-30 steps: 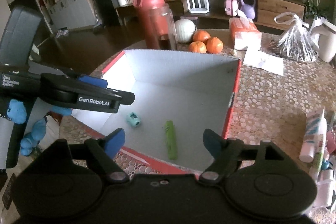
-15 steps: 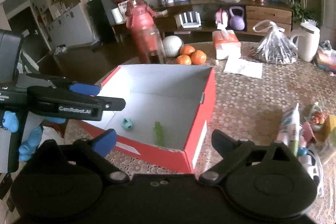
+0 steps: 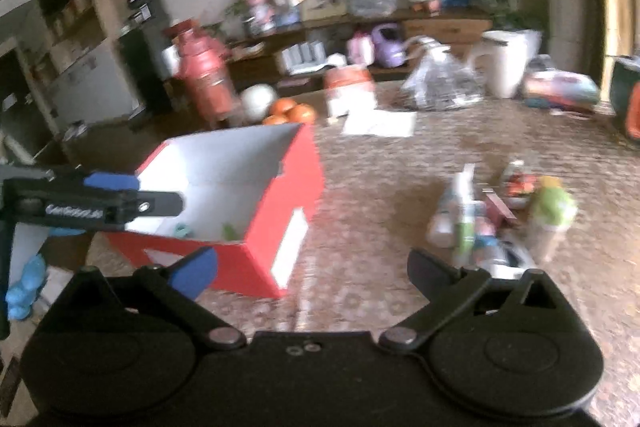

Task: Organize rigid objects
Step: 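Move both tools back toward the cluster of items on the table, then grasp the white glue stick with the left tool while the right tool grasps the clear bottle, then lift and carry the glue stick and bottle over the red box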

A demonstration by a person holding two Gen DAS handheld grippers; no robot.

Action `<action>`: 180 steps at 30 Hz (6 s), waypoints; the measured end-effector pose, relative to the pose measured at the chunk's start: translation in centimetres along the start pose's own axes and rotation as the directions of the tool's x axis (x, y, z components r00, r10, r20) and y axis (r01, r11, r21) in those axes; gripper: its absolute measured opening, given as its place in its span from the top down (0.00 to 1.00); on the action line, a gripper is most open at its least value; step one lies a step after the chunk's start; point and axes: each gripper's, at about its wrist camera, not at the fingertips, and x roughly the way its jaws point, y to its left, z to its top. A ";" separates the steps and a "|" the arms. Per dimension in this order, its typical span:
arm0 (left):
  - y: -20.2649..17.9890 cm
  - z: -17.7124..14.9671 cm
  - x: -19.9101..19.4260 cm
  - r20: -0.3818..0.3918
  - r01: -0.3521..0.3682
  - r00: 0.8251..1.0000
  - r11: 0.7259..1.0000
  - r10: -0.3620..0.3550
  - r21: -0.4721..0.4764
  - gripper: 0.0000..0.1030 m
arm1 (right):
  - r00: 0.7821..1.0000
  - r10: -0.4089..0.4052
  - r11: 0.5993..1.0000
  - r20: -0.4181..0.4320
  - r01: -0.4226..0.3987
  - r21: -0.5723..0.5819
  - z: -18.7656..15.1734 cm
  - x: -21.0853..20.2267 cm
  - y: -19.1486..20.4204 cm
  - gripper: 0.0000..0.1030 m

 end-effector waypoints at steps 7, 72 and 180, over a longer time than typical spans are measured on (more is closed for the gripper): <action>-3.4 0.0 0.9 0.028 0.037 0.999 0.999 -0.038 0.021 0.04 | 0.993 -0.110 0.994 0.029 0.110 0.024 -1.5 -1.7 -3.6 0.00; -17.8 5.5 23.0 -0.132 0.094 0.987 0.995 -0.089 0.036 0.45 | 0.977 -0.176 0.984 -0.116 0.171 -0.051 -3.9 8.7 -11.7 0.42; 11.4 3.3 4.4 -0.192 -0.071 0.979 0.997 0.064 -0.027 0.84 | 0.984 -0.065 0.941 -0.168 0.005 -0.338 3.3 18.5 13.6 0.61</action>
